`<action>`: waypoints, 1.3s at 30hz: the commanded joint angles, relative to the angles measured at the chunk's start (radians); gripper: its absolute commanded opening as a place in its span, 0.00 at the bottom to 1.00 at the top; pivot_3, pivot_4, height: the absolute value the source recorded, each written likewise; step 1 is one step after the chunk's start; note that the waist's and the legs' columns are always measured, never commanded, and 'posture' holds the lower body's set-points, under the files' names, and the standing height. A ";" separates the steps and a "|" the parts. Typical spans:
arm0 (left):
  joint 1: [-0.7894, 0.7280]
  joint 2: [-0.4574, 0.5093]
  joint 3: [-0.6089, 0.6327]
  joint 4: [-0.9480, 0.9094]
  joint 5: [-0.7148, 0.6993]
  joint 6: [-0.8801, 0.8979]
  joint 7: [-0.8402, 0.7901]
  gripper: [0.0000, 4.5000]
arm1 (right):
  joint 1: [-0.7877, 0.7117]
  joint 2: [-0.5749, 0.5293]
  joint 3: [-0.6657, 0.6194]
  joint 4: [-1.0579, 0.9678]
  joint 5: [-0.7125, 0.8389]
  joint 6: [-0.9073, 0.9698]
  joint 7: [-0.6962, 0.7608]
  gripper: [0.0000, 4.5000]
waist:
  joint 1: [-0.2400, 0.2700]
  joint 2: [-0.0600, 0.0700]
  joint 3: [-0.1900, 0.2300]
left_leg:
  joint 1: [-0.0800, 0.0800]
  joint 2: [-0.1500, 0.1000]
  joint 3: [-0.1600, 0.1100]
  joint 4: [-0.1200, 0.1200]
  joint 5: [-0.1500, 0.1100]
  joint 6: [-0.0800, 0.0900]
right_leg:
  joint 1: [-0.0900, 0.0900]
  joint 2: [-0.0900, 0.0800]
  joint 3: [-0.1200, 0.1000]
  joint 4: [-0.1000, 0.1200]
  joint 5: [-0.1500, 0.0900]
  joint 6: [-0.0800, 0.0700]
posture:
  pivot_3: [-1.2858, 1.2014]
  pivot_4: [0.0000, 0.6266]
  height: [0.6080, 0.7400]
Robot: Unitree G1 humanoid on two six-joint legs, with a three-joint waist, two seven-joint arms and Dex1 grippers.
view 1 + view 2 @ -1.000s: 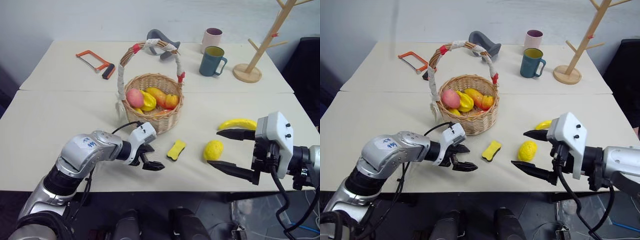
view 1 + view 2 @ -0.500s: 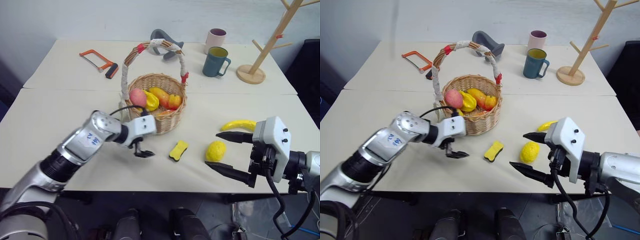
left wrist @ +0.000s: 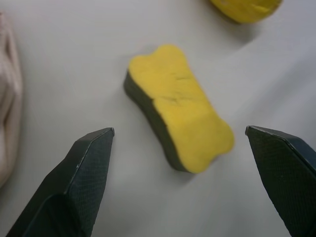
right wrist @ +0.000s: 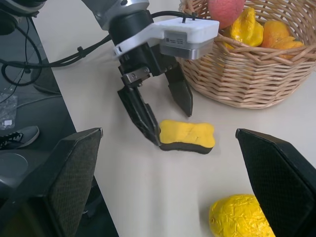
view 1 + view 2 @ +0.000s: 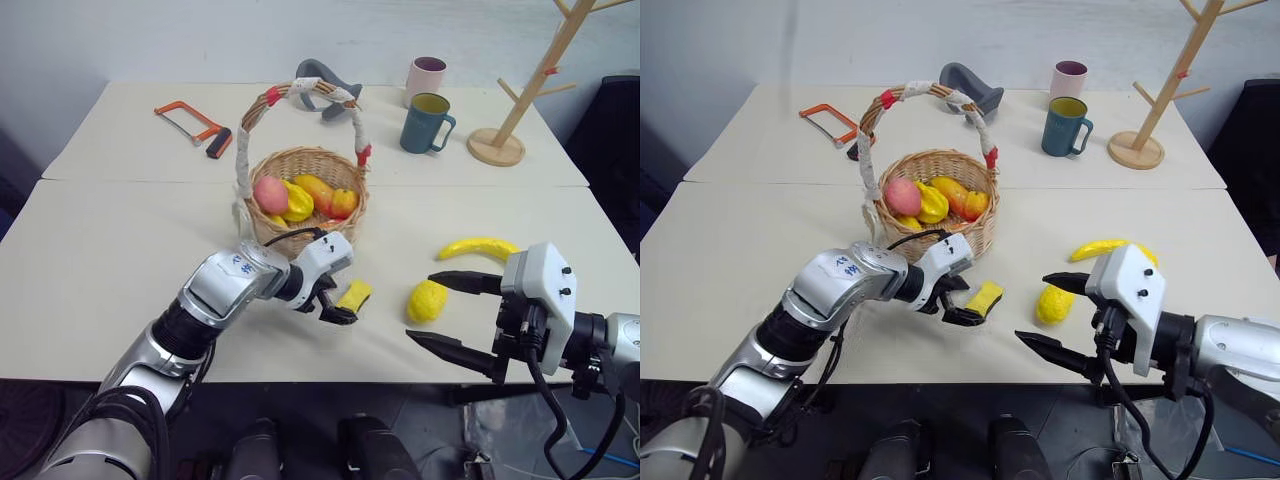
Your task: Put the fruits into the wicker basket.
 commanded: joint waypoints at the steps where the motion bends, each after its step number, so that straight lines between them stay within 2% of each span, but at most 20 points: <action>1: -0.007 -0.048 0.015 -0.008 -0.017 0.050 0.026 1.00 | 0.009 0.000 -0.037 -0.027 0.014 -0.021 -0.023 0.99 | 0.000 0.000 0.000 | 0.000 0.000 0.000 0.000 0.000 0.000 | 0.000 0.000 0.000 0.000 0.000 0.000 | 0.52 0.24 1.00; 5: -0.003 -0.068 -0.018 -0.012 -0.022 0.058 0.026 1.00 | 0.000 -0.005 -0.030 -0.029 0.026 -0.022 -0.043 0.99 | 0.002 0.000 0.000 | 0.000 -0.001 -0.001 0.000 0.000 0.000 | 0.001 -0.001 0.000 0.000 0.000 0.000 | 0.52 0.24 1.00; 6: -0.004 -0.063 -0.032 -0.010 -0.017 0.051 0.022 0.96 | -0.002 -0.008 -0.030 -0.028 0.029 -0.022 -0.046 1.00 | 0.002 0.000 0.000 | 0.000 -0.001 -0.001 0.000 0.000 0.000 | 0.001 -0.001 0.000 -0.001 0.000 0.000 | 0.52 0.24 1.00; 10: -0.004 -0.030 -0.083 -0.019 -0.024 0.025 -0.017 0.73 | -0.004 -0.012 -0.035 -0.025 0.029 -0.021 -0.056 1.00 | 0.002 0.000 0.000 | 0.000 -0.001 -0.001 0.000 0.000 0.000 | 0.001 -0.001 0.000 -0.001 0.000 0.000 | 0.52 0.24 1.00; 14: -0.006 0.011 -0.138 -0.050 -0.029 0.002 -0.062 0.44 | -0.003 -0.013 -0.036 -0.029 0.035 -0.020 -0.068 1.00 | 0.002 0.000 0.000 | 0.000 -0.001 -0.002 0.000 0.000 0.000 | 0.002 -0.001 -0.001 -0.002 0.000 0.000 | 0.52 0.24 1.00; 17: -0.007 0.063 -0.172 -0.081 -0.019 -0.037 -0.099 0.29 | 0.000 -0.011 -0.036 -0.032 0.040 -0.022 -0.073 1.00 | 0.001 0.000 0.000 | 0.001 -0.001 -0.002 -0.001 0.000 0.000 | 0.003 -0.001 -0.001 -0.003 0.000 0.000 | 0.52 0.24 1.00; 21: -0.016 0.121 -0.161 -0.090 -0.009 -0.108 -0.146 0.29 | -0.006 -0.013 -0.018 -0.021 0.027 -0.029 -0.059 1.00 | 0.000 0.000 0.000 | 0.000 -0.001 -0.003 -0.001 0.000 0.000 | 0.003 -0.001 -0.001 -0.003 0.000 0.000 | 0.52 0.24 1.00; 25: -0.011 0.174 -0.095 -0.054 -0.009 -0.182 -0.186 0.29 | -0.055 -0.022 0.032 0.021 0.008 -0.042 -0.023 1.00 | -0.002 0.000 0.000 | 0.000 0.000 -0.002 -0.001 0.000 0.000 | 0.002 0.000 -0.001 -0.003 0.000 0.000 | 0.52 0.24 1.00; 30: 0.021 0.223 0.058 0.047 -0.052 -0.203 -0.219 0.29 | -0.122 -0.023 0.127 0.075 -0.039 -0.062 0.043 1.00 | -0.001 0.000 0.000 | 0.000 0.000 -0.002 -0.001 0.000 0.001 | 0.001 -0.001 -0.001 -0.003 0.000 0.000 | 0.52 0.24 1.00; 39: 0.095 0.472 0.282 0.055 -0.230 -0.235 -0.523 0.29 | -0.264 0.026 0.290 0.196 -0.157 -0.116 0.137 1.00 | -0.003 0.000 0.000 | -0.002 0.000 -0.001 -0.002 0.000 0.000 | -0.001 -0.001 -0.003 -0.003 -0.001 -0.002 | 0.52 0.24 1.00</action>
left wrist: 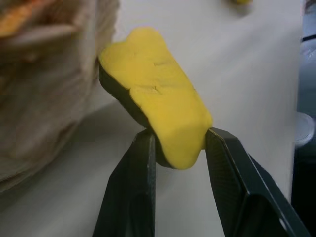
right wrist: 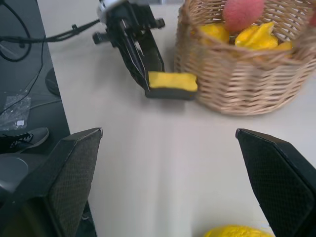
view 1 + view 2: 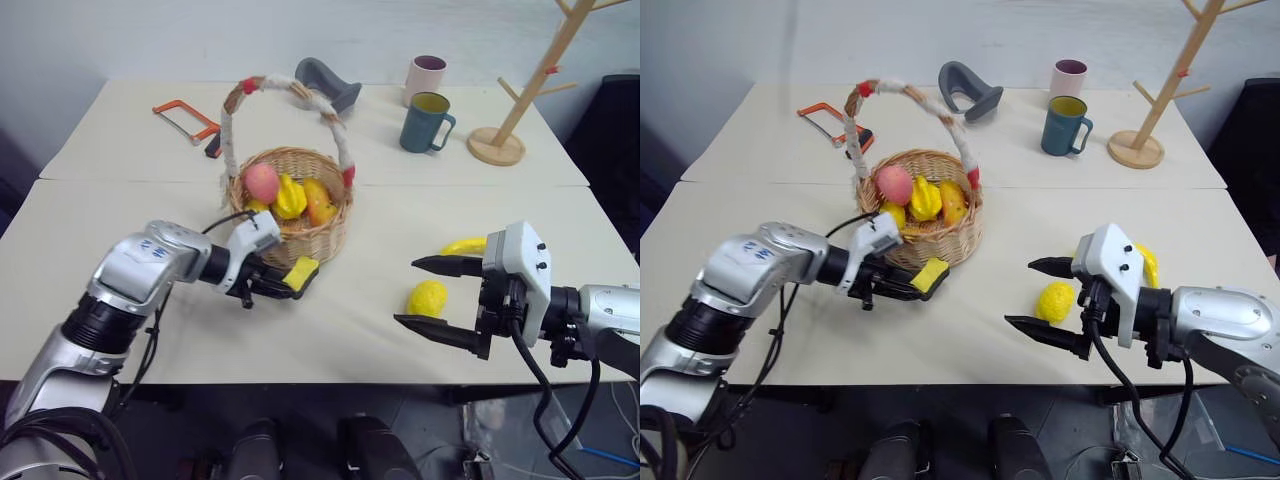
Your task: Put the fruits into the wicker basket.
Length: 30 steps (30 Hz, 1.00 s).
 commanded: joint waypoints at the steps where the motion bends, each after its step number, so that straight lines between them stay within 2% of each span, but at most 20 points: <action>1: 0.058 0.103 0.083 -0.065 -0.061 -0.051 -0.126 0.29 | -0.036 0.019 0.031 0.026 -0.043 -0.036 0.038 1.00 | -0.001 0.000 0.000 | 0.000 0.000 0.000 0.000 0.000 0.000 | 0.000 0.000 0.000 0.000 0.000 0.000 | 0.52 0.24 1.00; 5: 0.147 0.179 0.109 -0.046 0.023 -0.145 -0.085 0.29 | -0.068 0.037 0.058 0.058 -0.079 -0.048 0.060 1.00 | 0.000 0.000 0.000 | 0.001 0.000 0.001 0.000 -0.001 0.001 | 0.000 -0.002 0.000 -0.001 0.000 -0.001 | 0.52 0.24 1.00; 9: 0.236 0.252 0.249 0.046 0.049 -0.171 -0.020 0.29 | -0.065 0.044 0.048 0.069 -0.094 -0.052 0.089 1.00 | 0.000 0.000 0.000 | 0.000 0.000 0.001 0.000 -0.002 0.002 | 0.000 -0.002 0.000 0.000 0.000 -0.001 | 0.52 0.24 1.00; 16: 0.295 0.273 0.415 0.179 0.073 -0.156 0.108 0.29 | -0.089 0.056 0.022 0.106 -0.094 -0.060 0.129 1.00 | -0.001 0.000 0.000 | 0.000 0.000 0.001 -0.001 -0.002 0.003 | 0.000 -0.004 -0.002 0.000 -0.001 -0.001 | 0.52 0.24 1.00; 21: 0.323 0.281 0.431 0.257 0.117 -0.130 0.186 0.29 | -0.090 0.050 0.011 0.121 -0.113 -0.063 0.145 1.00 | -0.001 0.000 0.000 | 0.000 0.000 0.001 -0.001 -0.003 0.003 | 0.000 -0.005 -0.002 0.000 -0.001 -0.001 | 0.52 0.24 1.00; 25: 0.336 0.249 0.447 0.261 0.115 -0.145 0.213 0.52 | -0.075 0.048 -0.001 0.125 -0.132 -0.065 0.146 1.00 | 0.000 0.000 0.000 | 0.000 0.000 0.002 -0.002 -0.003 0.003 | -0.001 -0.006 -0.003 0.000 -0.001 -0.001 | 0.52 0.24 1.00; 30: 0.334 0.234 0.511 0.190 0.069 -0.210 0.183 0.88 | -0.009 0.039 -0.078 0.117 -0.138 -0.048 0.133 1.00 | 0.001 -0.001 0.000 | 0.000 -0.001 0.002 -0.002 -0.003 0.004 | -0.001 -0.008 -0.005 0.000 -0.001 -0.001 | 0.52 0.24 1.00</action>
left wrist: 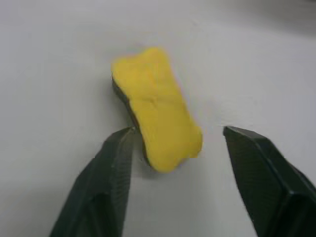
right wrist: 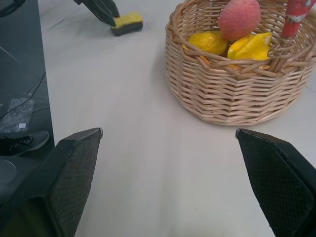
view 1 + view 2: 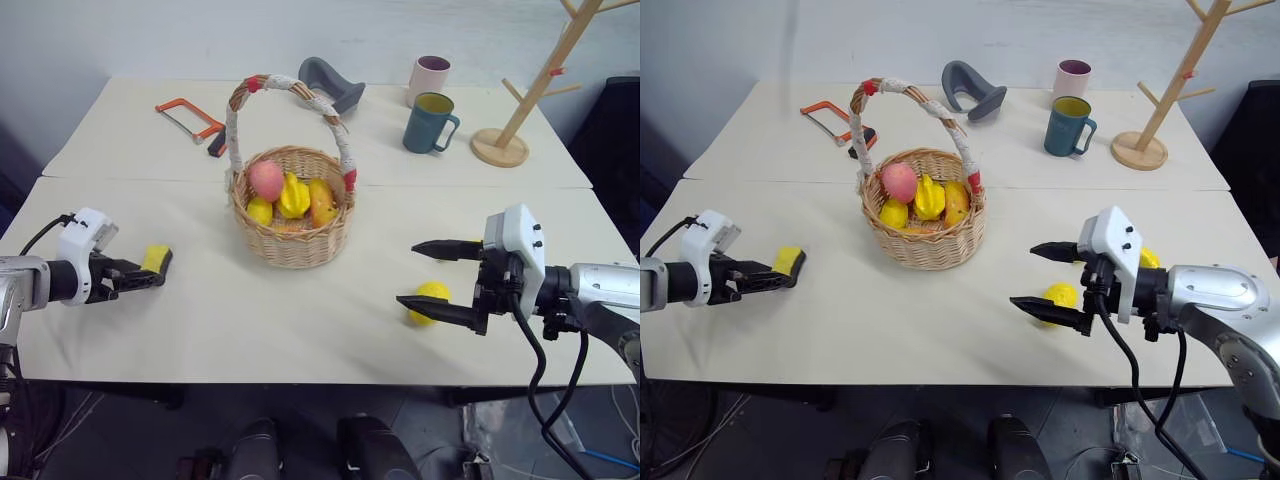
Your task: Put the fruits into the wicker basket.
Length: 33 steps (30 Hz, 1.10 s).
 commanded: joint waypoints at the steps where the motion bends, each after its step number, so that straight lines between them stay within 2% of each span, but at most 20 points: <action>1: -0.011 0.009 0.116 -0.085 -0.067 -0.076 -0.059 0.94 | 0.062 -0.016 -0.107 -0.021 -0.004 -0.001 -0.005 1.00 | 0.000 0.000 0.000 | 0.000 0.000 0.000 0.000 0.000 0.000 | 0.000 0.000 0.000 0.000 0.000 0.000 | 0.52 0.24 1.00; 6: -0.045 0.054 0.210 -0.244 -0.270 -0.048 -0.263 0.94 | 0.237 -0.042 -0.246 -0.038 -0.062 -0.013 0.031 1.00 | 0.001 0.000 0.000 | 0.000 -0.001 0.001 0.000 0.000 0.000 | 0.000 -0.002 -0.002 0.000 0.000 0.000 | 0.52 0.24 1.00; 10: -0.126 0.025 0.147 -0.397 -0.415 -0.043 -0.371 0.94 | 0.313 -0.076 -0.246 0.004 -0.187 -0.095 0.080 1.00 | 0.000 0.000 0.000 | 0.002 -0.001 0.004 0.000 0.000 0.000 | 0.002 -0.002 -0.002 -0.001 0.000 0.001 | 0.52 0.24 1.00; 13: -0.186 -0.041 0.038 -0.463 -0.411 -0.105 -0.396 0.94 | 0.270 -0.073 -0.209 0.070 -0.195 -0.089 0.087 1.00 | -0.001 0.001 0.000 | 0.004 -0.002 0.005 0.001 0.000 0.001 | 0.003 -0.002 -0.002 0.000 0.001 0.002 | 0.52 0.24 1.00; 16: -0.254 -0.147 -0.062 -0.457 -0.383 -0.166 -0.388 0.94 | 0.218 -0.036 -0.142 0.106 -0.202 -0.090 0.078 1.00 | -0.002 0.000 0.000 | 0.004 -0.002 0.006 0.002 0.000 0.001 | 0.002 0.000 0.000 0.000 0.001 0.003 | 0.52 0.24 1.00; 22: -0.328 -0.271 -0.158 -0.414 -0.329 -0.240 -0.366 0.94 | 0.125 0.081 0.010 0.163 -0.257 -0.046 -0.039 1.00 | -0.003 0.000 0.000 | 0.001 0.002 0.007 0.004 0.001 -0.004 | 0.000 0.007 0.005 0.000 0.002 0.003 | 0.52 0.24 1.00; 29: -0.354 -0.281 -0.189 -0.391 -0.303 -0.256 -0.387 0.94 | 0.074 0.145 0.116 0.248 -0.305 0.045 -0.104 1.00 | -0.002 0.001 0.000 | 0.002 0.003 0.009 0.004 0.003 -0.006 | -0.001 0.008 0.006 0.000 0.002 0.003 | 0.52 0.24 1.00; 33: -0.358 -0.280 -0.192 -0.388 -0.296 -0.256 -0.386 0.94 | 0.062 0.172 0.133 0.257 -0.301 0.076 -0.121 1.00 | -0.001 0.001 0.000 | 0.002 0.003 0.009 0.004 0.003 -0.006 | 0.000 0.008 0.006 0.000 0.002 0.003 | 0.52 0.24 1.00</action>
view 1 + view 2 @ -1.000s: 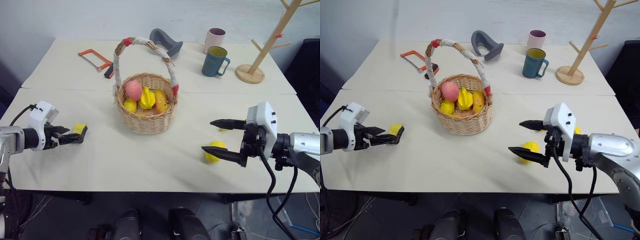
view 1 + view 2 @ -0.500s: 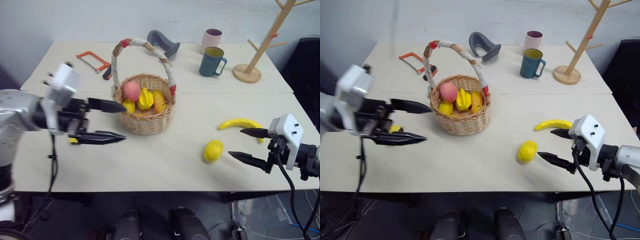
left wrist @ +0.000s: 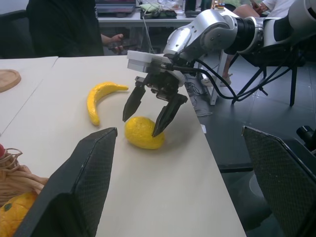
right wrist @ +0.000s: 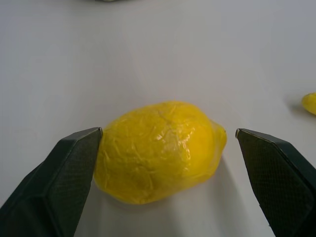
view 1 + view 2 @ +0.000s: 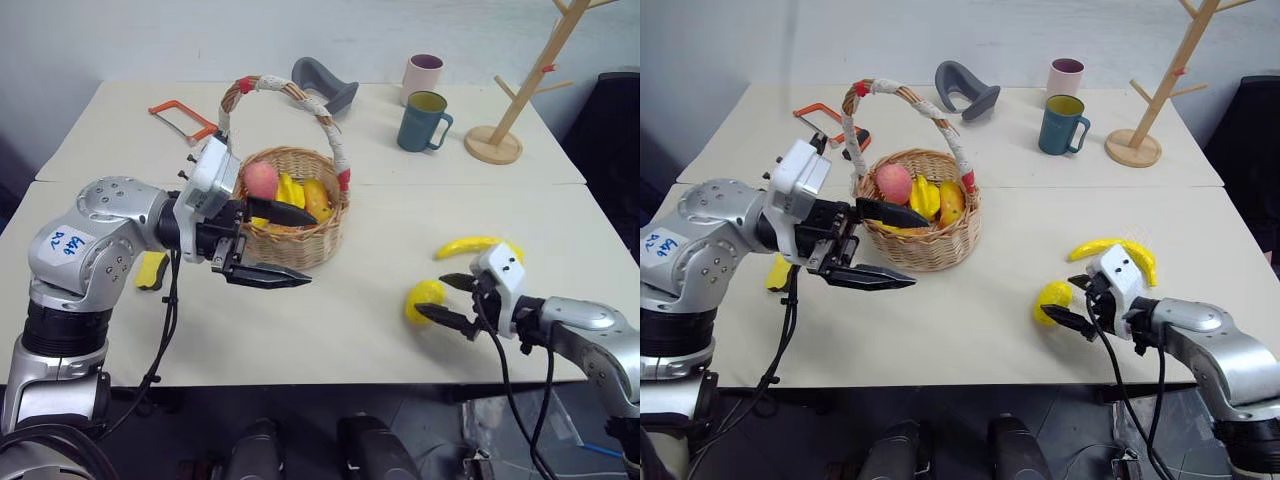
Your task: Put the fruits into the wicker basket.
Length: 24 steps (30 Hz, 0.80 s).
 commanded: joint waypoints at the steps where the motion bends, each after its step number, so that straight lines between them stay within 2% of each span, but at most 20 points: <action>1: -0.027 0.009 0.011 -0.008 0.004 -0.012 -0.003 0.94 | 0.001 0.022 -0.005 0.011 -0.004 0.032 -0.024 1.00 | 0.000 0.000 0.000 | 0.000 0.000 0.000 0.000 0.000 0.000 | 0.000 0.000 0.000 0.000 0.000 0.000 | 0.52 0.24 1.00; 6: -0.022 0.012 0.020 -0.003 0.017 -0.013 0.012 0.95 | -0.004 0.057 -0.067 -0.030 0.079 0.084 -0.015 0.74 | 0.002 0.000 0.000 | 0.000 0.000 0.000 0.000 0.000 0.000 | 0.000 -0.001 0.000 0.000 0.000 0.000 | 0.52 0.24 1.00; 7: -0.020 0.014 0.027 0.002 0.018 -0.010 0.018 0.95 | -0.003 0.051 -0.073 -0.049 0.095 0.088 0.000 0.72 | 0.002 0.000 0.000 | 0.000 0.000 0.000 0.000 0.000 0.000 | 0.000 0.000 0.000 0.000 0.000 0.000 | 0.52 0.24 1.00; 10: -0.015 0.019 0.045 0.019 0.015 -0.002 0.031 0.95 | -0.011 0.045 -0.086 -0.094 0.128 0.087 0.025 0.71 | 0.001 0.000 0.000 | 0.000 0.000 0.000 0.000 0.000 0.000 | 0.000 0.000 0.000 0.000 0.000 0.000 | 0.52 0.24 1.00; 15: 0.046 0.078 0.137 0.065 0.000 0.021 0.057 0.95 | -0.232 0.092 -0.085 -0.181 0.271 0.158 -0.024 0.71 | -0.026 0.001 0.001 | 0.000 0.002 0.001 -0.001 0.000 0.000 | -0.001 0.001 0.000 0.002 0.000 0.000 | 0.52 0.24 1.00; 20: 0.115 0.135 0.270 0.098 -0.048 0.087 0.103 0.95 | -0.593 0.319 0.093 -0.064 0.201 0.183 -0.181 0.71 | -0.041 0.001 0.001 | 0.000 0.004 0.000 -0.001 -0.001 -0.002 | -0.005 0.002 -0.001 0.008 -0.002 -0.004 | 0.52 0.24 1.00; 24: 0.158 0.167 0.315 0.085 -0.048 0.087 0.116 0.95 | -0.750 0.493 0.211 0.091 0.089 0.136 -0.247 0.71 | -0.043 0.000 0.000 | -0.002 0.004 0.000 -0.001 0.001 -0.007 | -0.011 0.001 -0.001 0.014 -0.004 -0.008 | 0.52 0.24 1.00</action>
